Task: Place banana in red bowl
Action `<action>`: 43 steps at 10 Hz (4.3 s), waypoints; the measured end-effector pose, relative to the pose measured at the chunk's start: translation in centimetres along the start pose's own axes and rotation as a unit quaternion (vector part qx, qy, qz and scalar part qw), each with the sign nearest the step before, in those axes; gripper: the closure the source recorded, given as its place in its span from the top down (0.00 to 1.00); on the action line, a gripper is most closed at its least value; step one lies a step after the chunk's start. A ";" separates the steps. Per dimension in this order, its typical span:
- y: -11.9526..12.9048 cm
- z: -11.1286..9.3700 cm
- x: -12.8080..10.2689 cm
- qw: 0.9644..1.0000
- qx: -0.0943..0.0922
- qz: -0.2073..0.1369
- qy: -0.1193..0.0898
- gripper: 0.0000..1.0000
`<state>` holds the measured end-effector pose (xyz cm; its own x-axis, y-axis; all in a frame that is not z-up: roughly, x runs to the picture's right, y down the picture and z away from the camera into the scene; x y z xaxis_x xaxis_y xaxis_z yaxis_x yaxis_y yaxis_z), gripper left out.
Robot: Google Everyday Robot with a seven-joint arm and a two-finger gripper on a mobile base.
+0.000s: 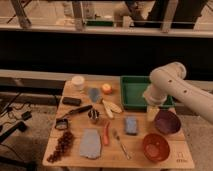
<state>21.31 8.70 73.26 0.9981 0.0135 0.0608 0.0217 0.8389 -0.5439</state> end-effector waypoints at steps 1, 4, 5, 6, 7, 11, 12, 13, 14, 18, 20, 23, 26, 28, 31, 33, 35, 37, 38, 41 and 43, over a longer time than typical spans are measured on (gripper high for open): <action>-0.8 0.6 -1.2 1.000 -0.003 -0.004 -0.008 0.80; -1.6 1.8 -3.4 1.000 -0.001 -0.021 -0.022 0.80; -2.1 2.1 -3.8 0.999 0.003 -0.029 -0.023 0.80; -2.4 2.5 -4.3 0.999 0.003 -0.036 -0.027 0.80; -2.4 2.5 -4.4 0.999 0.003 -0.036 -0.028 0.80; -2.4 2.5 -4.1 0.999 0.002 -0.033 -0.028 0.80; -1.9 2.8 -3.7 0.999 -0.003 -0.016 -0.035 0.80; -1.3 3.0 -2.8 0.999 -0.006 0.001 -0.037 0.80; -1.2 3.1 -2.4 0.999 -0.006 0.007 -0.042 0.80; -2.7 3.9 -6.6 0.998 0.000 -0.023 -0.064 0.80; -3.8 4.6 -10.0 0.996 0.004 -0.041 -0.075 0.80; -5.6 5.8 -12.6 0.994 0.009 -0.061 -0.086 0.80; -6.6 7.6 -13.1 0.994 0.002 -0.060 -0.097 0.80; -6.4 9.2 -13.2 0.993 -0.012 -0.049 -0.108 0.80; -6.3 10.1 -14.0 0.992 -0.021 -0.042 -0.120 0.80; -6.4 10.4 -14.7 0.991 -0.022 -0.043 -0.125 0.80; -6.7 10.8 -15.7 0.990 -0.024 -0.050 -0.132 0.80; -6.9 11.6 -16.2 0.988 -0.031 -0.047 -0.143 0.80; -6.7 12.3 -16.2 0.987 -0.041 -0.042 -0.148 0.80; -6.6 13.8 -16.7 0.986 -0.053 -0.038 -0.156 0.80; -6.6 14.7 -16.3 0.985 -0.058 -0.036 -0.159 0.80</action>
<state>4.06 10.93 88.16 0.9255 0.1405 0.3518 0.1173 0.7767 -0.6188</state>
